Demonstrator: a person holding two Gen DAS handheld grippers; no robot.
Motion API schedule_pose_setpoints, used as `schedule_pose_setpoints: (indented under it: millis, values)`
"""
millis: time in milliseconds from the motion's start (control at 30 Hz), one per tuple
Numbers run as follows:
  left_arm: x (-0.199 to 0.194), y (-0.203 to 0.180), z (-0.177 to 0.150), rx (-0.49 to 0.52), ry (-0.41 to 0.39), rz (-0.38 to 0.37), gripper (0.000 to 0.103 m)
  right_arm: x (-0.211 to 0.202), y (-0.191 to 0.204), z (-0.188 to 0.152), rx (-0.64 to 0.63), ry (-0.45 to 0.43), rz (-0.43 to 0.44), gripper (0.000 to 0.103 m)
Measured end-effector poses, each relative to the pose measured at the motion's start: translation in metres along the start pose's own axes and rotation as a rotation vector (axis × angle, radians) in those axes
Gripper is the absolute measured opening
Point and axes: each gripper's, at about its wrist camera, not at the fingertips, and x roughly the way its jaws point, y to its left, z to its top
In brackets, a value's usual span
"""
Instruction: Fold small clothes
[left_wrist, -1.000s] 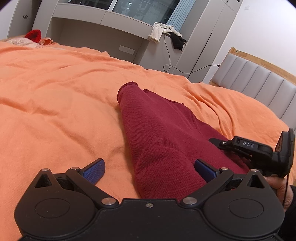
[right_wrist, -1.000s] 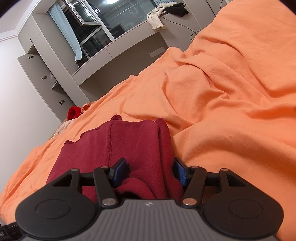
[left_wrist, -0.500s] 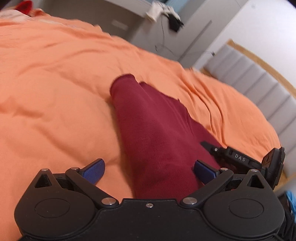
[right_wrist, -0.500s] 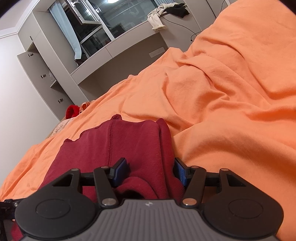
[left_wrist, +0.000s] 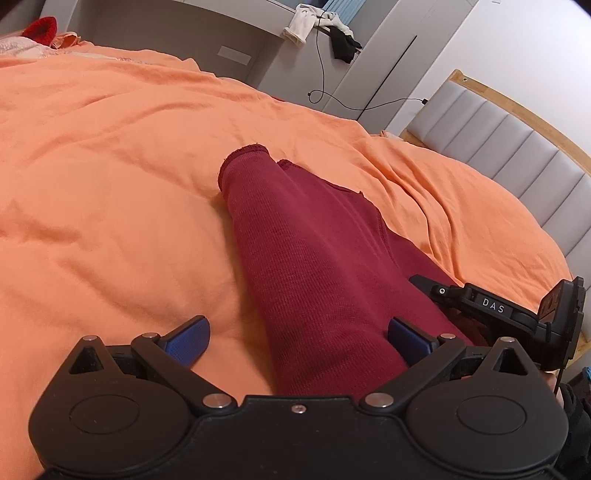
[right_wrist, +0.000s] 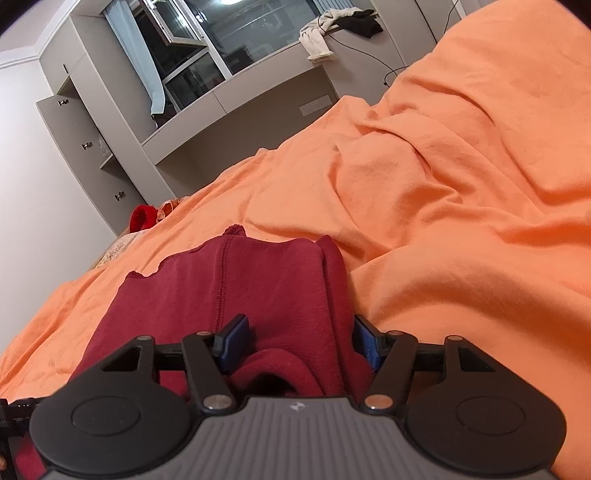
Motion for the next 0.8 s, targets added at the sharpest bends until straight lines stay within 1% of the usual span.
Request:
schedule_pose_setpoints:
  millis: [133, 200, 267, 400, 467, 533, 567, 600, 667, 733, 800]
  values:
    - [-0.001, -0.006, 0.003, -0.018, 0.009, 0.029, 0.102, 0.0, 0.007, 0.001, -0.034, -0.001, -0.011, 0.055]
    - [0.0, -0.011, 0.004, -0.019, 0.016, 0.037, 0.102, -0.001, 0.011, 0.001, -0.053, -0.004, -0.012, 0.049]
    - [0.001, -0.017, 0.004, 0.0, 0.019, 0.06, 0.101, -0.003, 0.015, 0.001, -0.064, -0.008, -0.01, 0.04]
    - [0.002, -0.019, 0.008, -0.007, 0.041, 0.079, 0.096, -0.005, 0.021, 0.004, -0.069, -0.017, -0.023, 0.035]
    - [0.003, -0.02, 0.01, -0.007, 0.054, 0.08, 0.09, -0.006, 0.024, 0.004, -0.078, -0.022, -0.034, 0.033]
    - [0.004, -0.018, 0.011, -0.008, 0.067, 0.065, 0.086, -0.006, 0.027, 0.005, -0.093, -0.026, -0.039, 0.031]
    - [0.005, -0.017, 0.012, -0.022, 0.072, 0.053, 0.082, -0.006, 0.028, 0.005, -0.098, -0.027, -0.04, 0.031]
    - [0.007, -0.013, 0.014, -0.046, 0.083, 0.03, 0.079, -0.006, 0.029, 0.005, -0.101, -0.027, -0.041, 0.031]
    - [0.01, -0.004, 0.015, -0.114, 0.108, -0.031, 0.068, -0.005, 0.029, 0.006, -0.105, -0.019, -0.047, 0.032]
    - [0.014, 0.008, 0.013, -0.186, 0.124, -0.09, 0.063, -0.002, 0.029, 0.007, -0.107, 0.0, -0.05, 0.034]
    - [0.014, 0.017, 0.012, -0.223, 0.125, -0.122, 0.059, -0.001, 0.03, 0.007, -0.113, 0.005, -0.055, 0.034]
